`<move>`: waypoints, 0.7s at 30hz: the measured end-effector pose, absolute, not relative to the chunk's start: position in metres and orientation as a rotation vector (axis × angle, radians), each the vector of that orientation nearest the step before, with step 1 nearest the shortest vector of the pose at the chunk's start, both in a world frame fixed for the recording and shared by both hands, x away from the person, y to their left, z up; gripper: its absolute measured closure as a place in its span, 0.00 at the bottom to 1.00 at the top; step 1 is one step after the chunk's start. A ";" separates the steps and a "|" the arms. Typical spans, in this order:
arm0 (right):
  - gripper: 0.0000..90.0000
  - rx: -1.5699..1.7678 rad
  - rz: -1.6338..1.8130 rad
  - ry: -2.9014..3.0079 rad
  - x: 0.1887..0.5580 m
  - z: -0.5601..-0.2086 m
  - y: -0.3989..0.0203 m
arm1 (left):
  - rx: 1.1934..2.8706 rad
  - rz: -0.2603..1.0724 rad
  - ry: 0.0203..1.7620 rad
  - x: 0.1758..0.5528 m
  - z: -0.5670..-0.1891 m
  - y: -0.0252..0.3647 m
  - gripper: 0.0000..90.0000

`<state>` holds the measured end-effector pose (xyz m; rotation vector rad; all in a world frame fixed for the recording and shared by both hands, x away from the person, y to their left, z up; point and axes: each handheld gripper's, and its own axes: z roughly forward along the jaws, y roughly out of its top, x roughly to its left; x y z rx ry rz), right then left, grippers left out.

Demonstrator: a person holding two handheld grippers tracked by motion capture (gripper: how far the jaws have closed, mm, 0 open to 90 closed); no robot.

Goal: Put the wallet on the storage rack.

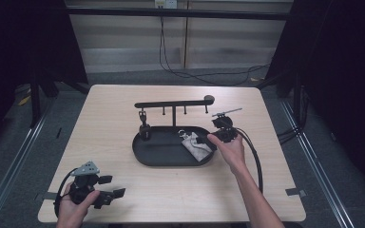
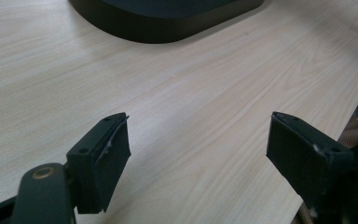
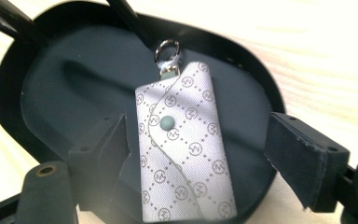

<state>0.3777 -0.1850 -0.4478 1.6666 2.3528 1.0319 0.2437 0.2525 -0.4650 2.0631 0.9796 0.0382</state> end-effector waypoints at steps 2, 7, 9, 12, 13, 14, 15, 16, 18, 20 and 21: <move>0.28 1.661 1.051 2.325 0.374 -0.448 -0.189 | 2.059 0.033 0.985 0.244 -0.465 0.253 0.23; 0.28 1.643 1.078 2.285 0.362 -0.448 -0.202 | 2.058 0.036 0.981 0.244 -0.465 0.254 0.23; 0.27 1.624 1.092 2.264 0.356 -0.446 -0.209 | 2.054 0.033 0.982 0.243 -0.464 0.254 0.23; 0.26 1.614 1.108 2.250 0.348 -0.444 -0.220 | 2.056 0.033 0.984 0.243 -0.464 0.255 0.23; 0.26 1.619 1.117 2.229 0.345 -0.442 -0.225 | 2.058 0.035 0.984 0.243 -0.464 0.255 0.23; 0.26 1.618 1.118 2.220 0.341 -0.442 -0.229 | 2.059 0.037 0.984 0.243 -0.464 0.255 0.23; 0.26 1.616 1.121 2.218 0.339 -0.442 -0.232 | 2.058 0.038 0.984 0.243 -0.464 0.255 0.23; 0.25 1.622 1.125 2.216 0.336 -0.442 -0.236 | 2.059 0.041 0.984 0.243 -0.464 0.255 0.23; 0.25 1.623 1.134 2.193 0.329 -0.444 -0.243 | 2.057 0.041 0.987 0.243 -0.464 0.255 0.23; 0.24 1.627 1.108 2.175 0.321 -0.446 -0.247 | 2.051 0.044 0.985 0.243 -0.465 0.255 0.23; 0.24 1.630 1.115 2.171 0.318 -0.448 -0.249 | 2.041 0.041 0.989 0.242 -0.465 0.255 0.23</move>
